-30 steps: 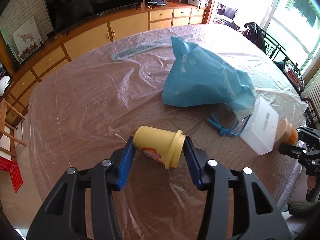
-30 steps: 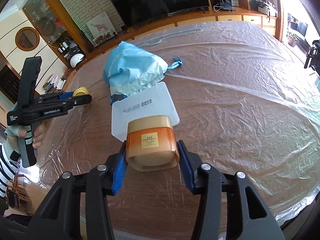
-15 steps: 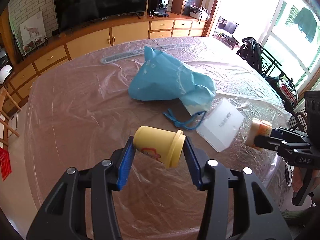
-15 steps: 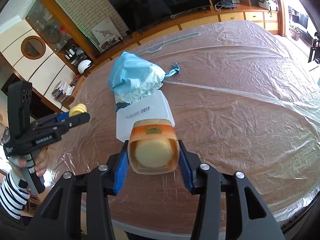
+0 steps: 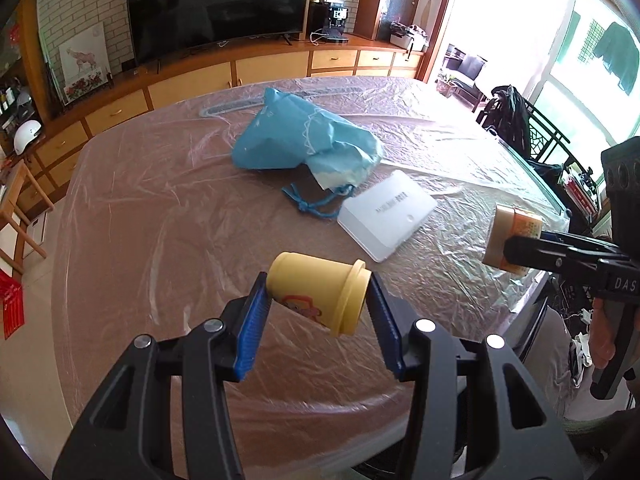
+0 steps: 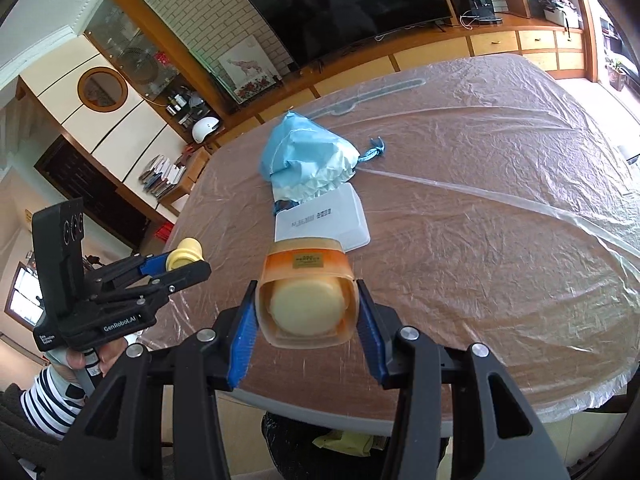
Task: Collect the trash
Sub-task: 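Carry the yellow cup and orange jar in both tools over the bin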
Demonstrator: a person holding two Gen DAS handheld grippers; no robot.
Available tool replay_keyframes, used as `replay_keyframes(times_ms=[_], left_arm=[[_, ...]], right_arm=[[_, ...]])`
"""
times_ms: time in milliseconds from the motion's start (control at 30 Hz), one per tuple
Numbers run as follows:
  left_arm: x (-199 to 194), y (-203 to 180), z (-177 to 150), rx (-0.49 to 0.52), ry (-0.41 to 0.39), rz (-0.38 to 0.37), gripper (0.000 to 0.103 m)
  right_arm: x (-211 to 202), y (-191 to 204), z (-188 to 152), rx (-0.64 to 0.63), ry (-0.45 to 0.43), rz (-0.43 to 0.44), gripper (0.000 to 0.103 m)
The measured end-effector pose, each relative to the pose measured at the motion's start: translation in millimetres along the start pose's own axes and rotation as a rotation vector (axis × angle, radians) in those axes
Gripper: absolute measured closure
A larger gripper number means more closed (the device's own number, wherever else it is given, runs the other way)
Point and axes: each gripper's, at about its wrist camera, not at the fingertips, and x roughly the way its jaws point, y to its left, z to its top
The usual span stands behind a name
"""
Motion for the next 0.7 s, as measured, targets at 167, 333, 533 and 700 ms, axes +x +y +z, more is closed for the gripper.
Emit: replay_keyframes(times_ms=[167,333,533,700], left_arm=[[-9,-15,-12,-0.022,-0.008,0.006,0.053],[-16,-25,-25,-0.032,-0.011,0.001,0.053],[-25,-41,-41,-0.039,-0.014,-0.001,0.053],[-30,-50,-55,-0.042,-0.006,-0.005,0.053]], right_arm=[[-11,-6,-4,0.016,0.002,0.037,0.058],[-22,-6,-11,0.002,0.016,0.067,0.058],[-34,-5,-23,-0.035,0.048,0.086,0.058],[-45,-2,-36,-0.072,0.08,0.098,0.058]])
